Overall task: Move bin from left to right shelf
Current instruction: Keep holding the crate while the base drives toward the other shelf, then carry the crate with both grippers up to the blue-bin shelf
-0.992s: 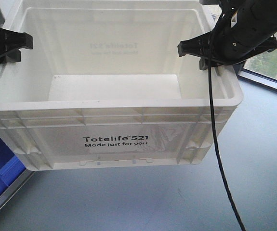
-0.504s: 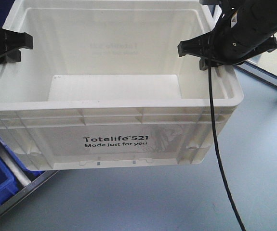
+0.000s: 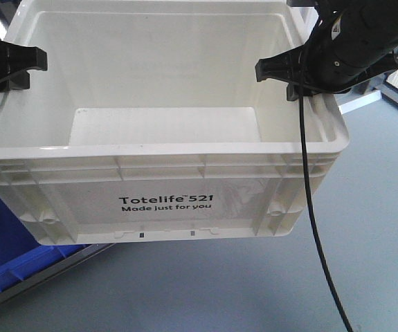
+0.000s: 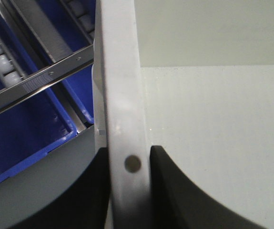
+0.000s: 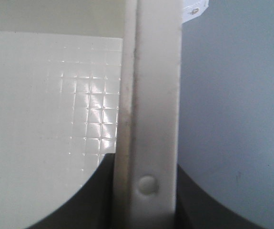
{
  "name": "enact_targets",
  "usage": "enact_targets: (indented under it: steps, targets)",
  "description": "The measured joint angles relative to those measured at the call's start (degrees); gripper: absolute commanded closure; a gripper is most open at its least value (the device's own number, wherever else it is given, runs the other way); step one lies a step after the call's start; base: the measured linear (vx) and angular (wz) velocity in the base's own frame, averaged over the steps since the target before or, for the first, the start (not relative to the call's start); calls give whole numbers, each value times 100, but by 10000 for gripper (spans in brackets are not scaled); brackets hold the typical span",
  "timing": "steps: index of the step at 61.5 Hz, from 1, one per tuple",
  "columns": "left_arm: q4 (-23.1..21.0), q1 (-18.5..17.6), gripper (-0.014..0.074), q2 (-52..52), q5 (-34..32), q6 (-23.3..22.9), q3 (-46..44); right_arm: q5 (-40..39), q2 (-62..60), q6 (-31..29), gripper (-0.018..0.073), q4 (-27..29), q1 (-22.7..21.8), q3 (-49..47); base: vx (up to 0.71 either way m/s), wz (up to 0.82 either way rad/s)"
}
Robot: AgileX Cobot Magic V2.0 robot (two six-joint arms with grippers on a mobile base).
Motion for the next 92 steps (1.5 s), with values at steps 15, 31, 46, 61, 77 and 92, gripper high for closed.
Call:
enact_targets:
  steps: [15, 31, 46, 61, 77, 92]
  targets:
    - [0, 0, 447, 0, 0, 0, 0, 0, 0, 0, 477, 0, 0, 0, -1, 40]
    - [0, 0, 447, 0, 0, 0, 0, 5, 0, 0, 477, 0, 0, 0, 1, 39]
    - [0, 0, 447, 0, 0, 0, 0, 5, 0, 0, 477, 0, 0, 0, 2, 44]
    - [0, 0, 449, 0, 5, 0, 0, 5, 0, 0, 477, 0, 0, 0, 2, 46]
    - [0, 0, 448, 0, 10, 0, 0, 5, 0, 0, 477, 6, 0, 0, 5, 38]
    - [0, 0, 447, 0, 10, 0, 0, 5, 0, 0, 477, 6, 0, 0, 8, 22]
